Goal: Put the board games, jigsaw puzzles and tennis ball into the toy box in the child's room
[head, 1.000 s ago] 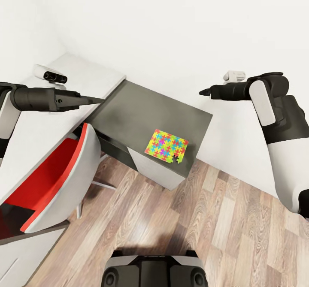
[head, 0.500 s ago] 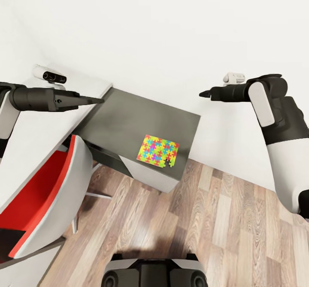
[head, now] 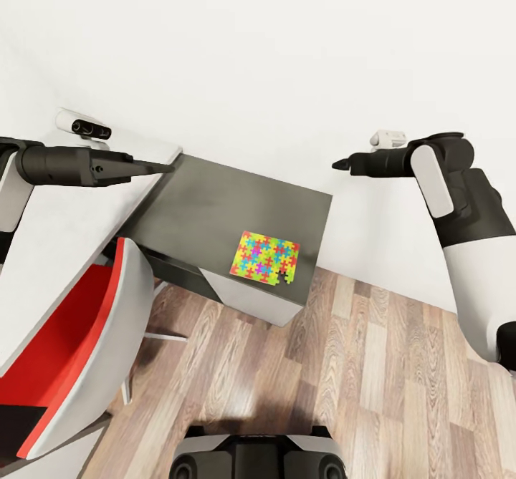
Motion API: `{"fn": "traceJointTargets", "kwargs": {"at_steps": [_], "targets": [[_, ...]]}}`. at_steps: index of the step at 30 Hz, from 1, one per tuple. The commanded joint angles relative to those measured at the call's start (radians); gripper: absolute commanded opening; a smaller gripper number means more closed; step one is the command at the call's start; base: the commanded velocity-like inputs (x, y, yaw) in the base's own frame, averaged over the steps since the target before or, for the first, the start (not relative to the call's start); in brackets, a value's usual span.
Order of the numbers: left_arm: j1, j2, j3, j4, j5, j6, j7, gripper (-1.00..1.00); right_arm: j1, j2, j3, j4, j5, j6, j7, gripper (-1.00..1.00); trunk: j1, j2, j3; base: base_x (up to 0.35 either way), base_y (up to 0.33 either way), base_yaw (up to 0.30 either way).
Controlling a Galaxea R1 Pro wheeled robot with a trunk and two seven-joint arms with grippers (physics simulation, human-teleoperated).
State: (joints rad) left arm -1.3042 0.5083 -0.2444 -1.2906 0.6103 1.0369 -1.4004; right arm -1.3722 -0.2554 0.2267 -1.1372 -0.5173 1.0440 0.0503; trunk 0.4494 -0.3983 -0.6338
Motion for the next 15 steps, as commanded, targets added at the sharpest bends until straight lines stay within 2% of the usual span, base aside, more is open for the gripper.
{"fn": "traceJointTargets", "kwargs": {"at_steps": [1, 15], "targets": [[-0.001, 0.001, -0.002, 0.000, 0.003, 0.010, -0.002, 1.00, 0.003, 0.000, 0.002, -0.001, 0.006, 0.003, 0.005, 1.00, 0.001, -0.002, -0.001, 0.001, 0.040, -0.003], [-0.001, 0.002, -0.001, 0.000, 0.003, 0.010, -0.002, 1.00, 0.008, 0.011, 0.007, 0.003, 0.008, 0.003, 0.004, 1.00, 0.001, -0.002, -0.001, 0.002, 0.009, -0.001]]}}
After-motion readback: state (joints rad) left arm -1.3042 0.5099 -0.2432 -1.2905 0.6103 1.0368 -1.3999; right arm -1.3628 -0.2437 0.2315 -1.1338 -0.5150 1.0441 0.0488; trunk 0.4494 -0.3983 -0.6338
